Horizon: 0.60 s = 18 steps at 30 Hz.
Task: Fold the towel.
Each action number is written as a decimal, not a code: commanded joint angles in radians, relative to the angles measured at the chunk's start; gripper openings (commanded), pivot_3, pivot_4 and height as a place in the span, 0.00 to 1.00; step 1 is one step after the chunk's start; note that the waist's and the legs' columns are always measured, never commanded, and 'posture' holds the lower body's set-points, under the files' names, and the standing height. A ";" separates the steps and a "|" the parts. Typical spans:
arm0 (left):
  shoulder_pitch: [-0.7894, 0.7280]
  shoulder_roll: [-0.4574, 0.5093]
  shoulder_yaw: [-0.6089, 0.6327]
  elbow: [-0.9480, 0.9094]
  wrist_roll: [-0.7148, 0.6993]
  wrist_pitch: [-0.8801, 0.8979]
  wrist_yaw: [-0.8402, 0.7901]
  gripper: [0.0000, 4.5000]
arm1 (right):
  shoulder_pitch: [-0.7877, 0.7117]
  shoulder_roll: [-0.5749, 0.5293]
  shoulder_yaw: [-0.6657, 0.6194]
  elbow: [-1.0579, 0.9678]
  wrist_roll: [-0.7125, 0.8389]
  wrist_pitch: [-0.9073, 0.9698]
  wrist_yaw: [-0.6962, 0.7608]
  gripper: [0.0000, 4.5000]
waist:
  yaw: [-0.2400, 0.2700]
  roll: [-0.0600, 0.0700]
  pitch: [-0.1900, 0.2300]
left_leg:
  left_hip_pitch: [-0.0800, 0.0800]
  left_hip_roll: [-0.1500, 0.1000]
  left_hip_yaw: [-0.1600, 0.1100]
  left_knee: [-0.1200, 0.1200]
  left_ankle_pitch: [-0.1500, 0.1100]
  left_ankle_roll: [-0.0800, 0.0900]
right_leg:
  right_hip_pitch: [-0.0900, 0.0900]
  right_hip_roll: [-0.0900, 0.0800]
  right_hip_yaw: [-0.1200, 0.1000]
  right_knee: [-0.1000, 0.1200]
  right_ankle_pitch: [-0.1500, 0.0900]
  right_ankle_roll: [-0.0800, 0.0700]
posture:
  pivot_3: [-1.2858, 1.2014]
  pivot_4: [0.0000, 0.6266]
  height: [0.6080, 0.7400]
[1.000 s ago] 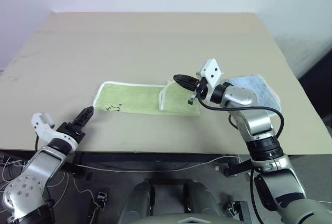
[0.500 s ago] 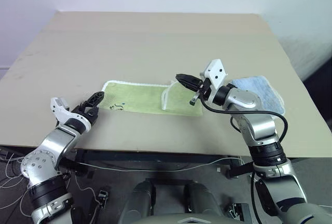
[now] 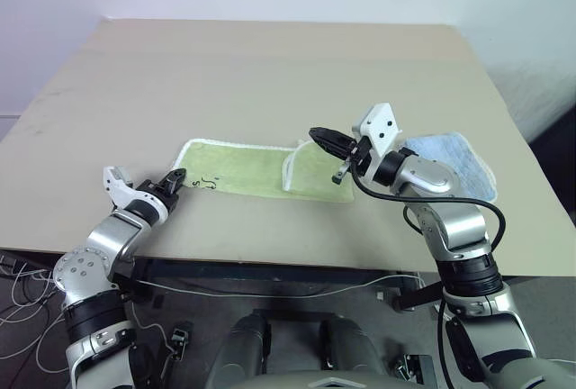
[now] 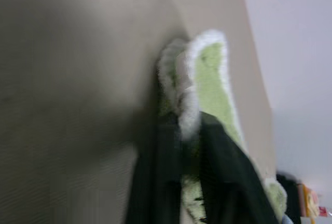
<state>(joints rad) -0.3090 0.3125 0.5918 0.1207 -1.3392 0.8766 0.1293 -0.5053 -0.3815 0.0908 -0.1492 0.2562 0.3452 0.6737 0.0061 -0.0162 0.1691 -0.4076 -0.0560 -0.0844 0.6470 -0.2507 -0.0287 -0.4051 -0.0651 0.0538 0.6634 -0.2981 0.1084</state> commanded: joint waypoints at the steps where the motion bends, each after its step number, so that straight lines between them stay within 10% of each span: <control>1: -0.012 0.019 0.008 0.008 0.017 -0.019 -0.036 0.01 | -0.002 0.000 -0.014 -0.044 0.008 -0.004 -0.008 0.00 | -0.002 0.000 0.000 | 0.000 0.000 0.000 0.000 0.000 0.000 | 0.000 0.000 0.000 0.000 0.000 0.000 | 0.52 0.24 1.00; 18: -0.068 0.244 -0.077 -0.132 0.181 -0.061 -0.338 0.01 | 0.029 -0.021 -0.038 -0.065 0.007 0.007 -0.041 0.00 | -0.016 0.000 0.001 | -0.001 0.001 0.000 -0.002 0.000 0.000 | -0.001 -0.001 0.000 -0.001 0.000 0.000 | 0.52 0.24 1.00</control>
<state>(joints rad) -0.3456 0.5469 0.5495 0.0584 -1.1678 0.8179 -0.1641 -0.4735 -0.3966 0.0761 -0.1708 0.2560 0.3580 0.6422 -0.0100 -0.0165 0.1698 -0.4083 -0.0556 -0.0847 0.6453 -0.2507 -0.0287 -0.4060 -0.0663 0.0539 0.6625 -0.2982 0.1082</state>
